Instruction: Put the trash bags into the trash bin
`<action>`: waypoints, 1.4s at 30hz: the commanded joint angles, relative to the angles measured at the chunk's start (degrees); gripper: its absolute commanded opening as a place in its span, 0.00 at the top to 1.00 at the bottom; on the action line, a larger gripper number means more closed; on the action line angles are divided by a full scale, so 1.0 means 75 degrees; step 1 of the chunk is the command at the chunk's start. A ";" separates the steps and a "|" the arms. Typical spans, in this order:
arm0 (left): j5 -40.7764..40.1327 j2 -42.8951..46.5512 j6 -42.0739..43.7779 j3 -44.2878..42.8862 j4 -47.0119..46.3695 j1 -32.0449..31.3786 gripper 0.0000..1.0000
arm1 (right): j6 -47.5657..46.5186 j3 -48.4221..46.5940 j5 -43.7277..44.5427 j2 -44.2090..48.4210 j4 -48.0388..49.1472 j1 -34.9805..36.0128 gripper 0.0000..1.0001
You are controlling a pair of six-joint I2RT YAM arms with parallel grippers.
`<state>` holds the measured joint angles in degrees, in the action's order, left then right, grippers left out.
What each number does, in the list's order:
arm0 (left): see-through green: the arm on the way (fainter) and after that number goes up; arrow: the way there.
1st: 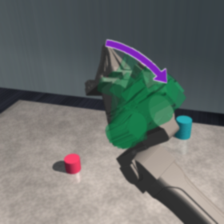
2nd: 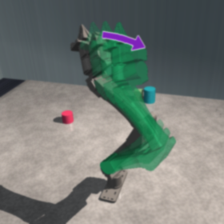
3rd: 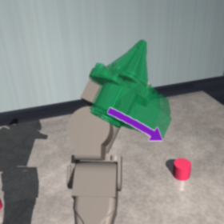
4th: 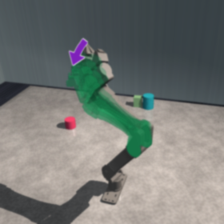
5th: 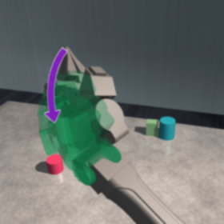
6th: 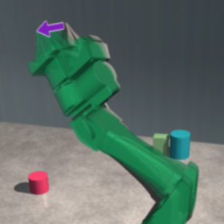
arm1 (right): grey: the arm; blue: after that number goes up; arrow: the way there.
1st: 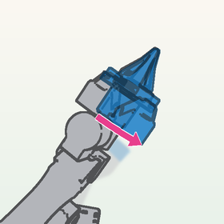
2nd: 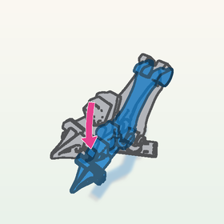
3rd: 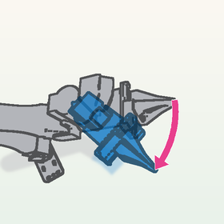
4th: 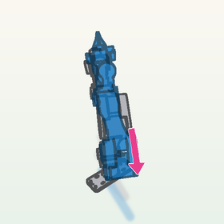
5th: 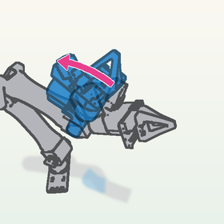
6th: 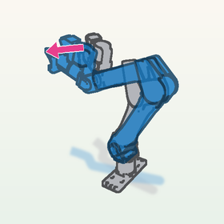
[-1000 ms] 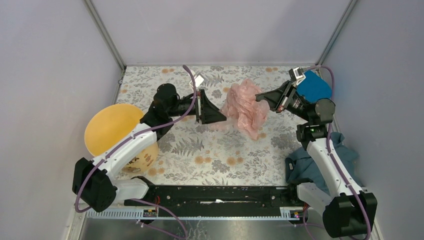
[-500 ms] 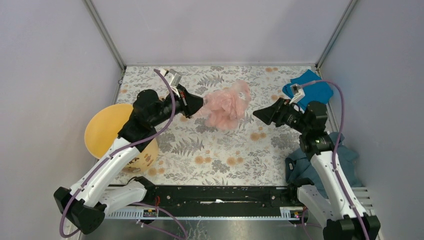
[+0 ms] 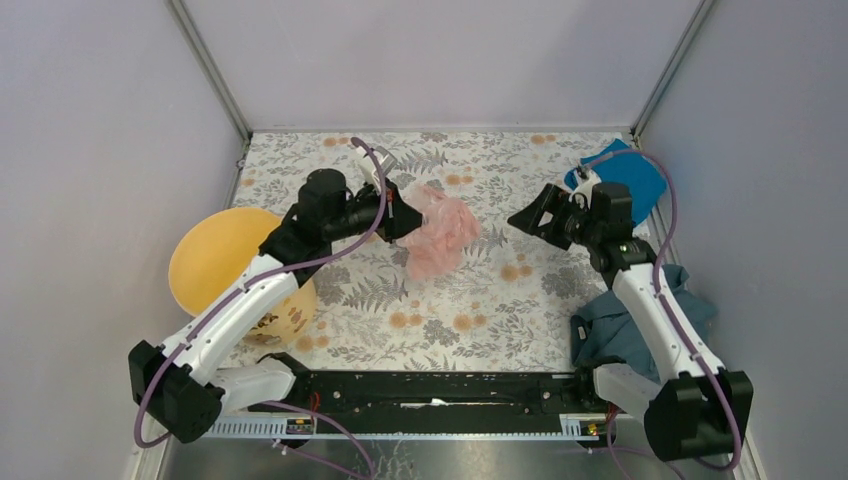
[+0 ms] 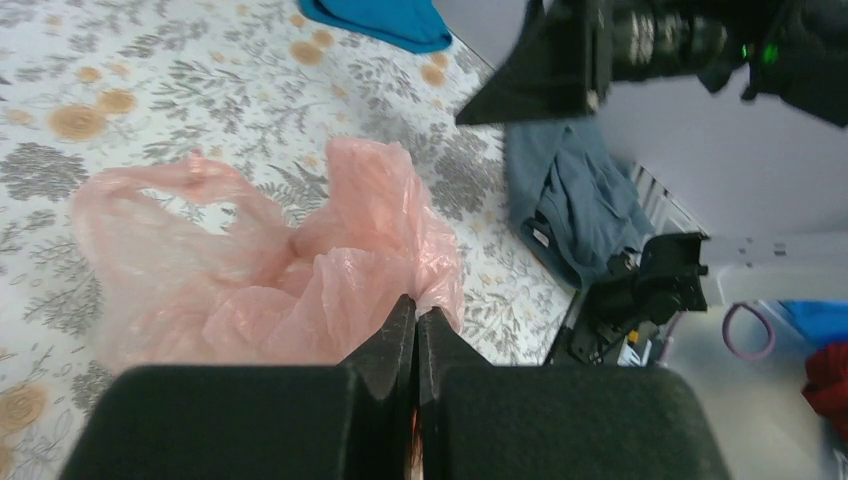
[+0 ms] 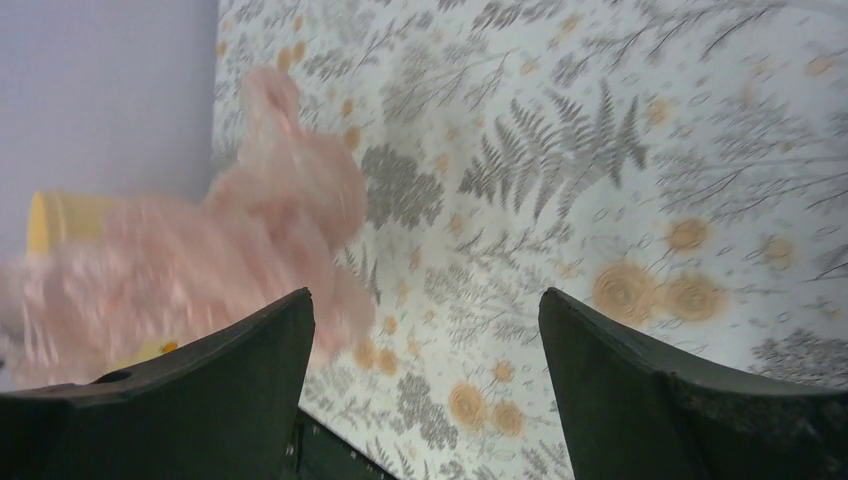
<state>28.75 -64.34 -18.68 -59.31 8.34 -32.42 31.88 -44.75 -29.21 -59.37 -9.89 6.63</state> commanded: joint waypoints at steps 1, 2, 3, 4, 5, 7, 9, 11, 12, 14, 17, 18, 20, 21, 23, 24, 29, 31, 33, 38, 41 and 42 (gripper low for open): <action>0.0920 -0.0619 0.0521 -0.0718 0.0389 -0.0125 1.00 | -0.0355 -0.1299 0.1203 -0.0718 -0.0665 0.0000 0.11; 0.1029 -0.0851 0.0549 -0.0826 0.0526 -0.0195 1.00 | -0.0441 -0.1411 0.1200 -0.0863 -0.0675 0.0004 0.11; 0.1088 -0.1076 0.0594 -0.0927 0.0710 -0.0284 1.00 | -0.0534 -0.1471 0.1206 -0.0967 -0.0681 -0.0004 0.11; 0.1056 -0.1303 0.0674 -0.1058 0.0951 -0.0430 1.00 | -0.0615 -0.1487 0.1216 -0.1063 -0.0674 -0.0002 0.11; 0.0894 -0.1484 0.0790 -0.1214 0.1261 -0.0600 1.00 | -0.0693 -0.1475 0.1225 -0.1139 -0.0681 0.0004 0.11; 0.0151 -0.1672 0.1026 -0.1339 0.1849 -0.1080 1.00 | -0.0838 -0.1333 0.1018 -0.1256 -0.0672 0.0002 0.11; -0.1104 -0.1630 0.1252 -0.1131 0.2239 -0.1771 1.00 | -0.0849 -0.1014 0.0613 -0.1316 -0.0444 0.0003 0.11; -0.2033 -0.1564 0.1465 -0.0872 0.2512 -0.2458 1.00 | -0.0837 -0.0582 0.0094 -0.1312 -0.0101 0.0006 0.10; -0.2293 -0.1543 0.1555 -0.0735 0.2634 -0.2801 1.00 | -0.0850 -0.0371 -0.0078 -0.1291 0.0032 0.0006 0.10; -0.2657 -0.1541 0.1687 -0.0517 0.2884 -0.3141 1.00 | -0.0976 -0.0053 -0.0233 -0.1240 0.0190 0.0003 0.10; -0.2938 -0.1564 0.1781 -0.0156 0.2948 -0.3474 1.00 | -0.1445 0.0159 -0.0210 -0.1201 0.0191 0.0011 0.11; -0.2934 -0.1575 0.1804 -0.0074 0.2923 -0.3582 1.00 | -0.1576 0.0184 -0.0203 -0.1207 0.0195 0.0026 0.11; -0.2980 -0.1573 0.1859 0.0057 0.2782 -0.3836 1.00 | -0.1714 0.0188 -0.0193 -0.1242 0.0233 0.0078 0.11; -0.3005 -0.1555 0.1893 0.0116 0.2687 -0.3933 1.00 | -0.1745 0.0209 -0.0318 -0.1295 0.0357 0.0147 0.11; -0.3039 -0.1527 0.1961 0.0198 0.2562 -0.4112 1.00 | -0.1697 0.0243 -0.0604 -0.1427 0.0690 0.0320 0.11; -0.3052 -0.1524 0.2051 0.0207 0.2555 -0.4214 1.00 | -0.1626 0.0268 -0.0662 -0.1519 0.0868 0.0436 0.11; -0.3330 -0.1619 0.2378 0.0160 0.2652 -0.4474 1.00 | -0.1699 -0.0024 -0.0586 -0.2233 0.1260 0.1301 0.11; -0.3454 -0.1634 0.2304 0.0210 0.2640 -0.4480 1.00 | -0.1594 -0.0207 -0.0591 -0.2489 0.1260 0.1529 0.11; -0.3708 -0.1579 0.2008 0.0215 0.2504 -0.4478 1.00 | -0.0968 -0.0283 -0.0491 -0.2590 0.1260 0.1564 0.10; -0.4793 -0.1526 0.0838 -0.0021 0.2149 -0.4480 1.00 | 0.0064 -0.0469 0.1197 -0.1914 -0.0350 0.1617 0.10; -0.6185 -0.1330 -0.0455 0.0089 0.1740 -0.4452 1.00 | -0.0200 -0.0560 0.1944 -0.1064 -0.1356 0.1635 0.09; -0.6527 -0.1260 -0.0938 0.0087 0.1657 -0.4404 1.00 | -0.0299 -0.0604 0.2198 -0.0678 -0.1657 0.1635 0.09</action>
<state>-6.48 -77.47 -12.38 -57.78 26.83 -65.98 29.28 -45.54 -22.26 -73.82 -12.08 18.44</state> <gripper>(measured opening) 0.007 0.907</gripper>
